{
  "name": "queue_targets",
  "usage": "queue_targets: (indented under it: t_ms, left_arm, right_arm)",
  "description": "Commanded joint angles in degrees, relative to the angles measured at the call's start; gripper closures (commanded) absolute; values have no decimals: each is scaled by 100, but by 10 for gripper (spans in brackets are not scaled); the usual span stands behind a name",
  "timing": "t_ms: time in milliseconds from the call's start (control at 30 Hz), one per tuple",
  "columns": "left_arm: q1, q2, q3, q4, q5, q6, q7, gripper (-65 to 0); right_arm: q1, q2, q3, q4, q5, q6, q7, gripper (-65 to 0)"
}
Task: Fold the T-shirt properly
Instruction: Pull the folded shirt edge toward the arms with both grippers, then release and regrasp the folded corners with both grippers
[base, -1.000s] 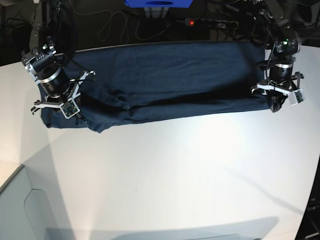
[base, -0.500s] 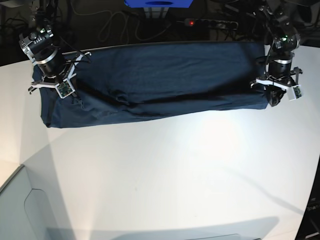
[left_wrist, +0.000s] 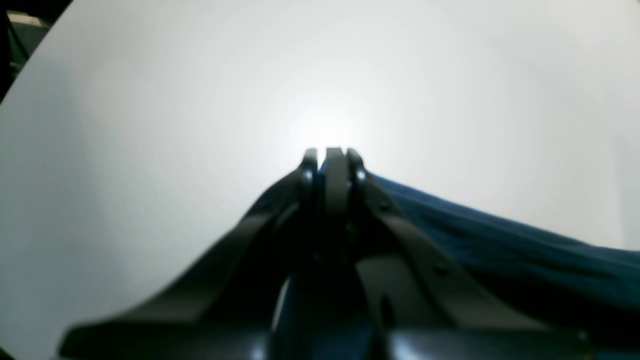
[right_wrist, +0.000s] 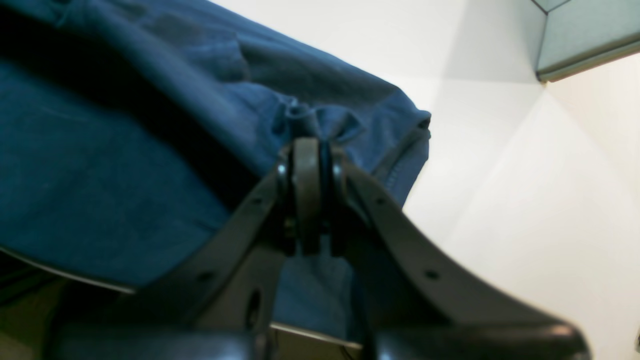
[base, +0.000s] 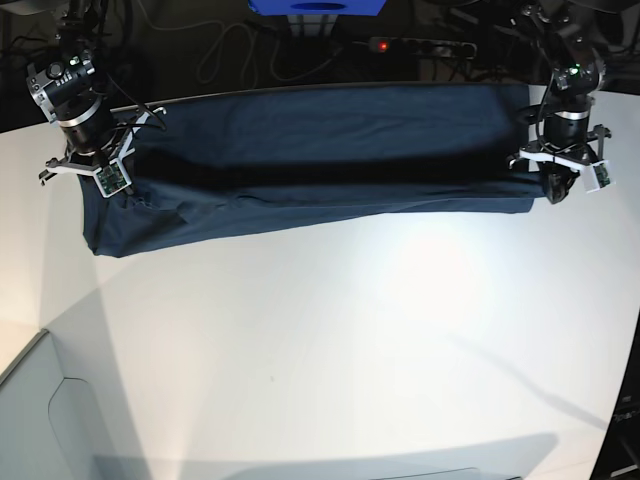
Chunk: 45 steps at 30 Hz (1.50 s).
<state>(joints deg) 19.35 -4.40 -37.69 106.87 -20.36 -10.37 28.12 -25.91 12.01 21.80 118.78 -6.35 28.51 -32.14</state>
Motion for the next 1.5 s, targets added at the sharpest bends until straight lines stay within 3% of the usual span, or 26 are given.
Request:
queue_targets:
  t_ms: [0, 233, 367, 467, 733, 1100, 1467]
  left_arm:
    - [3, -12, -15, 95, -43, -13, -153, 0]
    - [109, -12, -7, -36, -43, -13, -179, 0]
    - [82, -30, -7, -353, -43, -13, -188, 0]
    - [56, -39, -7, -529, -43, -13, -188, 0]
    - [-76, -4, 20, -634, -43, -13, -188, 0]
    - [-50, 128, 196, -573, -43, -13, -179, 0]
    - [-41, 155, 187, -590, -43, -13, -153, 0]
  right_arm:
    - [-7, 43, 22, 47, 24, 37, 98, -1]
    - [-218, 52, 92, 91, 50, 107, 133, -1]
    - [-420, -124, 92, 91, 24, 881, 133, -1]
    - [-473, -300, 127, 82, 15, 1136, 133, -1]
    - [-613, -274, 145, 100, 15, 1149, 133, -1]
    - [-622, -194, 884, 170, 15, 1149, 133, -1]
    - [-728, -282, 787, -6, 15, 1149, 124, -1]
